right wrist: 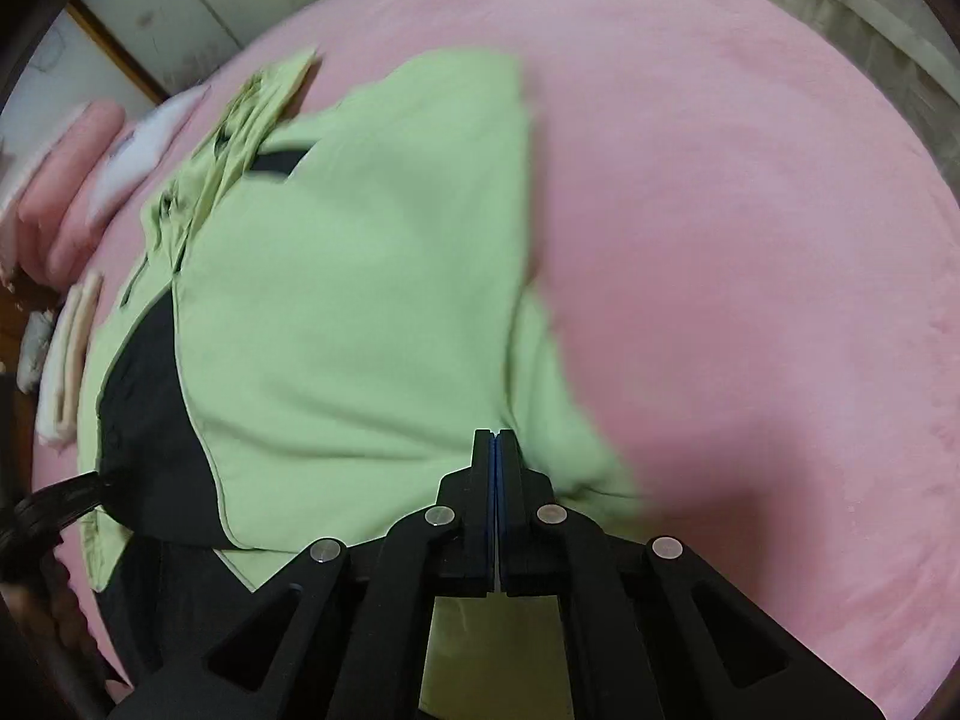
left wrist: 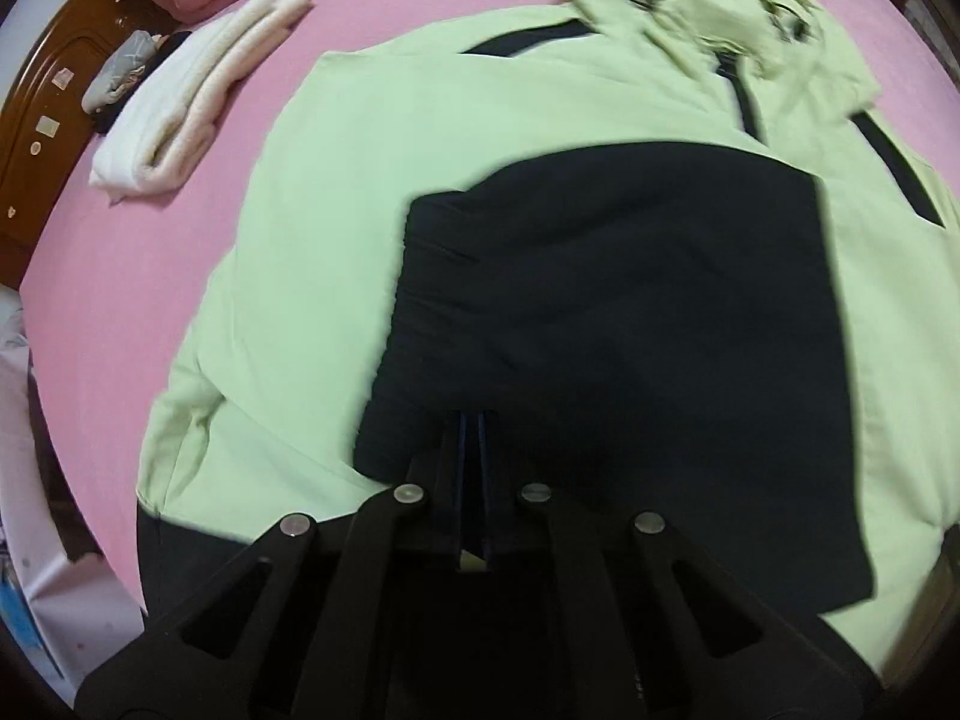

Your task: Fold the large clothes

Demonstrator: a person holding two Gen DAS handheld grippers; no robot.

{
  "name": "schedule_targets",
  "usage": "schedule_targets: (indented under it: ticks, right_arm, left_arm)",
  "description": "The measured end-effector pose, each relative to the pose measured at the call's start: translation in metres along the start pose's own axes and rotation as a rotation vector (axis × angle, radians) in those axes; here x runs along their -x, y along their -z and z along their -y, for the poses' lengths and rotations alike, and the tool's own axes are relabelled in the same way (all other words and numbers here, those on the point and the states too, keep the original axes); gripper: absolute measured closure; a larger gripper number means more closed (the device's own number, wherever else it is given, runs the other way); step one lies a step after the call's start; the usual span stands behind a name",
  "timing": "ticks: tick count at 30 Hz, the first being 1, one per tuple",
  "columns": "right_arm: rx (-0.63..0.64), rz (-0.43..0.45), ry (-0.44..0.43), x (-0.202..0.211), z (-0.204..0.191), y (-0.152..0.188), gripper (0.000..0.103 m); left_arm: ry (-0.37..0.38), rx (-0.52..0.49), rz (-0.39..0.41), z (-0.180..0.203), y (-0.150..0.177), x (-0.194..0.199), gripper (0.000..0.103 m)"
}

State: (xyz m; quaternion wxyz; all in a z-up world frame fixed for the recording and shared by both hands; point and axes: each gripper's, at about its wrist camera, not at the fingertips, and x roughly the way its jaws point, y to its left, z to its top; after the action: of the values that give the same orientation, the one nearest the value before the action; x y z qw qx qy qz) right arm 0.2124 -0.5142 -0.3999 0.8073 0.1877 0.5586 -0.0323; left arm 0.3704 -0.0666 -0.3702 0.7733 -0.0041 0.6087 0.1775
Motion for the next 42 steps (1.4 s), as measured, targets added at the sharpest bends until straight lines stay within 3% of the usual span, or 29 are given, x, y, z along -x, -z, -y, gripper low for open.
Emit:
schedule_targets:
  ticks: [2, 4, 6, 8, 9, 10, 12, 15, 17, 22, 27, 29, 32, 33, 35, 38, 42]
  right_arm:
    - [0.011, -0.003, 0.006, 0.006, 0.013, 0.002, 0.103]
    - [0.15, 0.01, 0.117, 0.009, -0.002, 0.003, 0.103]
    - [0.21, 0.053, 0.174, 0.027, -0.024, 0.003, 0.103]
    - [0.189, 0.11, 0.102, 0.042, -0.036, 0.002, 0.103]
    - [0.154, 0.129, 0.003, 0.051, -0.04, 0.002, 0.103]
    - [0.134, 0.125, -0.059, 0.038, -0.068, -0.007, 0.103]
    - [0.066, 0.04, -0.161, 0.023, -0.081, -0.008, 0.103]
    - [-0.08, -0.098, -0.313, -0.021, -0.093, -0.012, 0.103]
    - [-0.087, -0.108, -0.349, -0.047, -0.117, -0.012, 0.103]
    - [-0.017, -0.061, -0.322, -0.086, -0.157, -0.062, 0.103]
    - [0.011, 0.002, -0.224, -0.096, -0.133, -0.124, 0.103]
    - [-0.01, 0.006, -0.235, -0.095, -0.109, -0.138, 0.103]
    - [-0.075, 0.016, -0.257, -0.088, -0.069, -0.15, 0.103]
    - [-0.079, 0.044, -0.216, -0.08, -0.059, -0.15, 0.103]
    - [-0.069, 0.095, -0.1, -0.073, -0.048, -0.151, 0.103]
    - [-0.141, 0.111, -0.08, -0.074, -0.035, -0.15, 0.103]
    - [-0.124, 0.119, -0.009, -0.072, -0.054, -0.15, 0.103]
  left_arm:
    - [0.002, -0.013, -0.009, -0.001, -0.002, -0.006, 0.102]
    - [-0.05, -0.06, 0.006, 0.006, 0.0, -0.003, 0.102]
    - [-0.092, -0.083, 0.04, 0.015, 0.002, 0.009, 0.102]
    - [-0.025, -0.06, 0.066, 0.021, 0.002, 0.02, 0.102]
    - [0.032, -0.041, 0.078, 0.022, 0.003, 0.027, 0.102]
    - [0.118, -0.03, 0.086, 0.025, 0.004, 0.036, 0.102]
    - [0.226, -0.035, 0.076, 0.033, 0.003, 0.043, 0.102]
    - [0.269, -0.037, 0.064, 0.057, -0.006, 0.032, 0.102]
    - [0.267, -0.019, 0.065, 0.065, -0.015, 0.023, 0.102]
    - [0.234, 0.088, 0.088, 0.061, -0.045, 0.003, 0.102]
    - [0.083, 0.142, 0.112, 0.046, -0.071, -0.01, 0.102]
    - [0.037, 0.174, 0.113, 0.031, -0.078, -0.016, 0.102]
    - [0.083, 0.21, 0.093, 0.009, -0.081, -0.021, 0.102]
    - [0.098, 0.214, 0.089, 0.007, -0.079, -0.021, 0.102]
    - [0.081, 0.173, 0.098, 0.008, -0.08, -0.021, 0.102]
    - [0.012, 0.087, 0.123, 0.021, -0.079, -0.02, 0.102]
    - [-0.042, 0.02, 0.122, 0.035, -0.084, -0.014, 0.102]
